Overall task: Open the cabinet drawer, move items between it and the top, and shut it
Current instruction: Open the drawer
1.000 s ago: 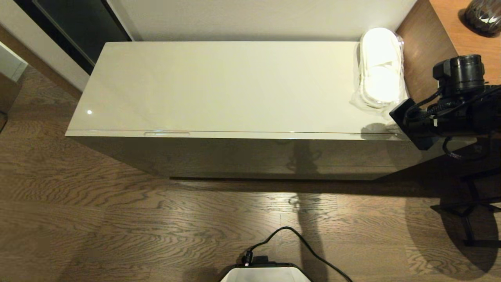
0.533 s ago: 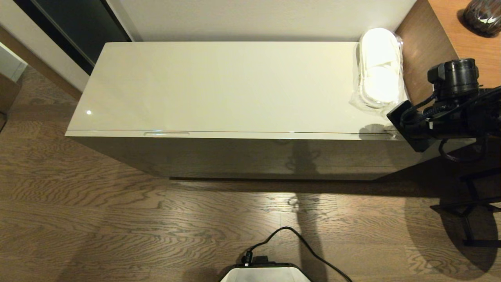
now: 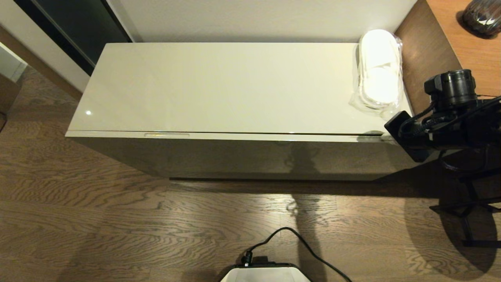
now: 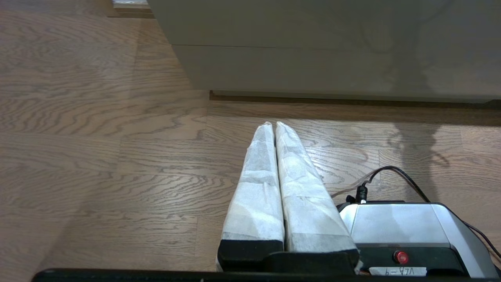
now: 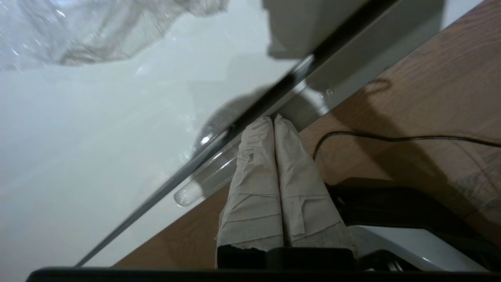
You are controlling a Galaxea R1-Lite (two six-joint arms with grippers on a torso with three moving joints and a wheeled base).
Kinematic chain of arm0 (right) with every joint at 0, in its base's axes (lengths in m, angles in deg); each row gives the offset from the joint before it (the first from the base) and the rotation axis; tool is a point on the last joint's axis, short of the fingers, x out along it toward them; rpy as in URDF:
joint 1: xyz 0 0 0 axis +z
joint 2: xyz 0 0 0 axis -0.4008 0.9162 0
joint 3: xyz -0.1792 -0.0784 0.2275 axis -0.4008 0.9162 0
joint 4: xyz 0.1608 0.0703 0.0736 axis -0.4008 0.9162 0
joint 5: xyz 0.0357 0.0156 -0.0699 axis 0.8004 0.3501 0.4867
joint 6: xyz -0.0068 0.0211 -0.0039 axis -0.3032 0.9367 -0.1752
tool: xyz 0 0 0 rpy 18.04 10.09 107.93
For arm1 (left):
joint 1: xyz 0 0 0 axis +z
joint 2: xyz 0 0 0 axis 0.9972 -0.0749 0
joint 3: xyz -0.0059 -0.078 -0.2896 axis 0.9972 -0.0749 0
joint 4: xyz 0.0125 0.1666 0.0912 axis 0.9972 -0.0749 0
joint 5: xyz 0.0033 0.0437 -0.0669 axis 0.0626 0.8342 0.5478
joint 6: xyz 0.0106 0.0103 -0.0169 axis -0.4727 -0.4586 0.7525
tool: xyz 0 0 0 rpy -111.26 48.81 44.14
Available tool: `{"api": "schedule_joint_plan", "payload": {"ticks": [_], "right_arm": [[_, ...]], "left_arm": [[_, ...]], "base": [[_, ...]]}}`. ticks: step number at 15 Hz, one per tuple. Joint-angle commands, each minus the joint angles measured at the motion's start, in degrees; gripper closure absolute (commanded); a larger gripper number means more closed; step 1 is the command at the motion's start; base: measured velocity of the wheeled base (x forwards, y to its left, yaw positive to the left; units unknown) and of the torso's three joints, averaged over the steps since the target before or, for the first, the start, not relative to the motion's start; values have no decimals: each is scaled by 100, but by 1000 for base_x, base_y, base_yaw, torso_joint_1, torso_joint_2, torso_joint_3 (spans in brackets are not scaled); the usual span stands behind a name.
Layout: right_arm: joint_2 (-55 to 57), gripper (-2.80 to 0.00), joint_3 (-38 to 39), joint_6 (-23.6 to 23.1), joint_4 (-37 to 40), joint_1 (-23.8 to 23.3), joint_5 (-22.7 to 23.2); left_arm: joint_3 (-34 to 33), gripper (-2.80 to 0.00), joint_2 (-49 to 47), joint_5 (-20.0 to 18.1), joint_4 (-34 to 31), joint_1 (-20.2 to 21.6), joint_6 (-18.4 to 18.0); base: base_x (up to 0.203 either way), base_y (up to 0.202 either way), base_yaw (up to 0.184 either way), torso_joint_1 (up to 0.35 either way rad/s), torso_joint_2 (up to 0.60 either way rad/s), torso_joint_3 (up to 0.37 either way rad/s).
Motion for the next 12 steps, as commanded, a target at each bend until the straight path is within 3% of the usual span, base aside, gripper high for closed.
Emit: {"api": "schedule_joint_plan", "payload": {"ticks": [1,4,12], "right_arm": [[158,0,184,-8,112,9,29],[137,0,541,-29,112,11,606],[-492,0,1987,5,110,533,823]], "left_arm": [[0,0,1,-1,-1,-2,-6],[0,0,1,-1,-1,-2,-6],[0,0,1,7,-1,-2,-6]], "base": [[0,0,0,0,0,0],[0,0,0,0,0,0],[0,0,0,0,0,0]]}}
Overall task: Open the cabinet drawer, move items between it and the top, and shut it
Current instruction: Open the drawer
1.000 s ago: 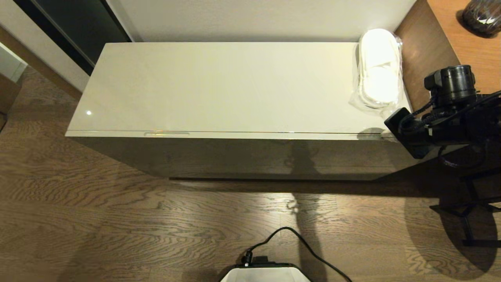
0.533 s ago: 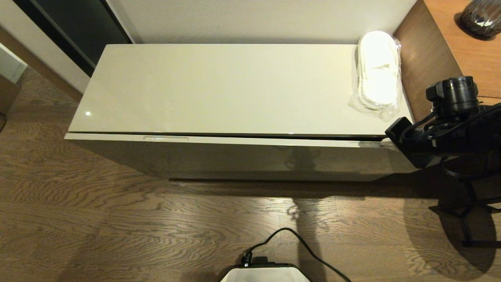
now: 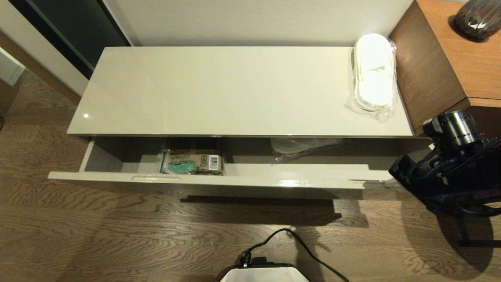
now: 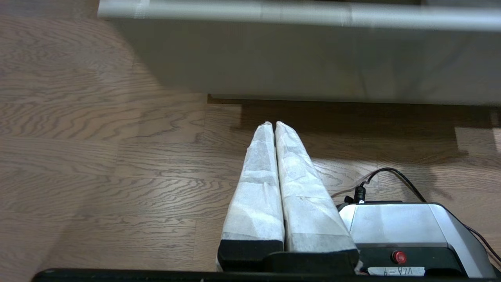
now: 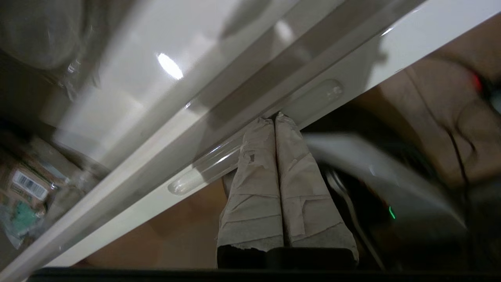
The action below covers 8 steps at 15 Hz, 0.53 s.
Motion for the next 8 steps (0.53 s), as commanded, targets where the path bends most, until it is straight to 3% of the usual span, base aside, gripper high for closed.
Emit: {"api": "schedule_joint_plan", "payload": {"ticks": [1,4,8], "right_arm": [[-416,0,500,45,-200,172,193],[-1262,0,917,39,-130,306,294],[-1838,0,684,-170,129,332,312]], "left_arm": [[0,0,1,-2,-2,3,-3],[0,0,1,-2,-2,3,-3],[0,0,-6,-2,-2,3,-2]], "base": [[0,0,0,0,0,0],[0,0,0,0,0,0],[0,0,0,0,0,0]]}}
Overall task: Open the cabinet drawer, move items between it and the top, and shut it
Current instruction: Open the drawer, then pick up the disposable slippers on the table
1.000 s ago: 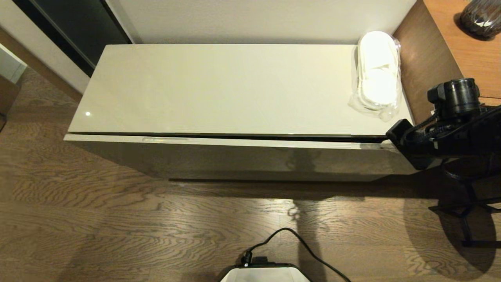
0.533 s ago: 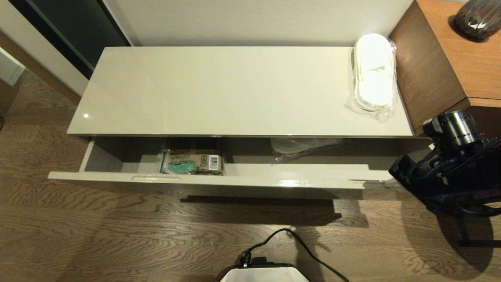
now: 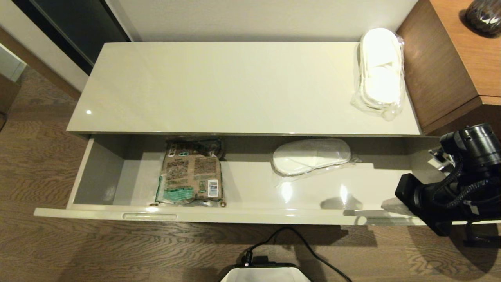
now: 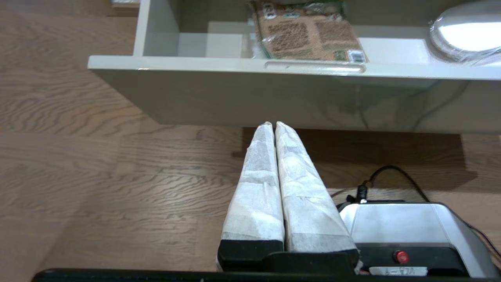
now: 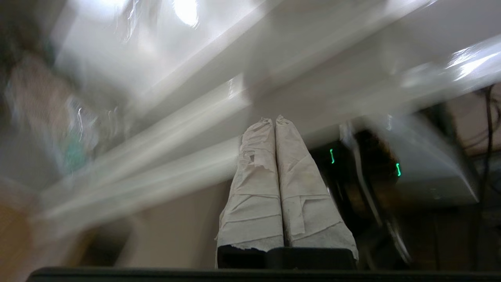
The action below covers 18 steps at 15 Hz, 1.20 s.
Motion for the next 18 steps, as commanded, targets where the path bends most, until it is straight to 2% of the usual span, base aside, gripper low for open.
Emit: {"api": "schedule_joint_plan", "payload": {"ticks": [1,9,13,18], "right_arm": [[-332,0,-194,-18,1,2,-6],[156,0,-1105,-1,177,-44,-42],[399,0,-2024,-12,675,-49,-66],[671,0,-2704,-204,852,-255,-113]], "left_arm": [[0,0,1,-5,-6,9,-4],[0,0,1,-5,-6,9,-4],[0,0,1,-5,-6,9,3],[0,0,1,3,-6,9,2]], "base": [[0,0,0,0,0,0],[0,0,0,0,0,0],[0,0,0,0,0,0],[0,0,0,0,0,0]]}}
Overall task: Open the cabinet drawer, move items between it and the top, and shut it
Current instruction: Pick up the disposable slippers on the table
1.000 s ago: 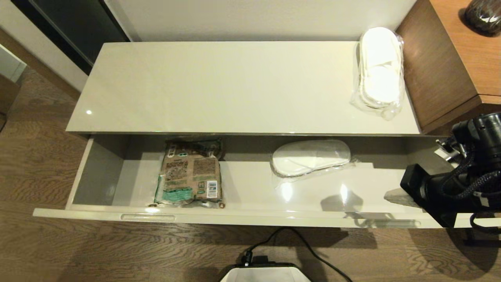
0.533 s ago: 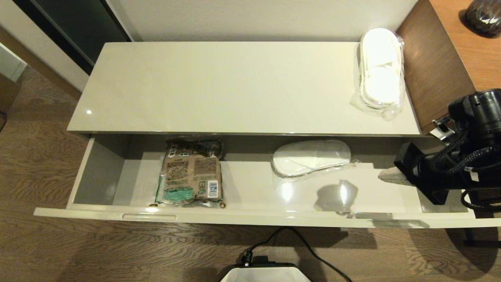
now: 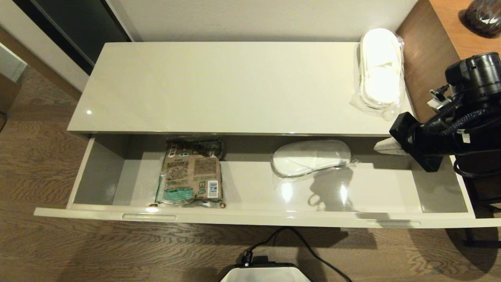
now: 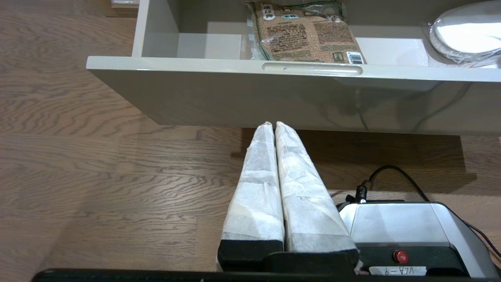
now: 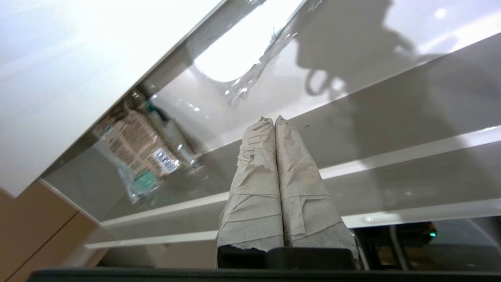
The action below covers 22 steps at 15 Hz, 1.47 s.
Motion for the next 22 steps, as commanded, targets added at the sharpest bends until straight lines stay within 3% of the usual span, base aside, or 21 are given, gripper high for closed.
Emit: {"api": "schedule_joint_plan", "payload": {"ticks": [1,3,6,7,10,15,22], "right_arm": [[193,0,-559,-79,161,-245,-22],[539,0,-1561,-215,473,-536,-279],[1262,0,-3036,-664,881,-909,-1029],[1449,-280,-3460,-864,1048,-969,-1188],[1918,-280,-3915,-1221,1044,-1053,-1676],[2341,-280,-3923,-1327,397,-1112,-1591],[2133,-280,-3931,-1380,362,-928,-1573]], "left_arm": [[0,0,-7,-2,-2,7,-1],[0,0,1,-2,-2,7,-3],[0,0,1,0,-2,7,-3],[0,0,1,-2,-2,7,-3],[0,0,1,-2,-2,7,-3],[0,0,1,-2,-2,7,1],[0,0,1,-2,-2,7,-3]], "base": [[0,0,0,0,0,0],[0,0,0,0,0,0],[0,0,0,0,0,0],[0,0,0,0,0,0],[0,0,0,0,0,0],[0,0,0,0,0,0],[0,0,0,0,0,0]]}}
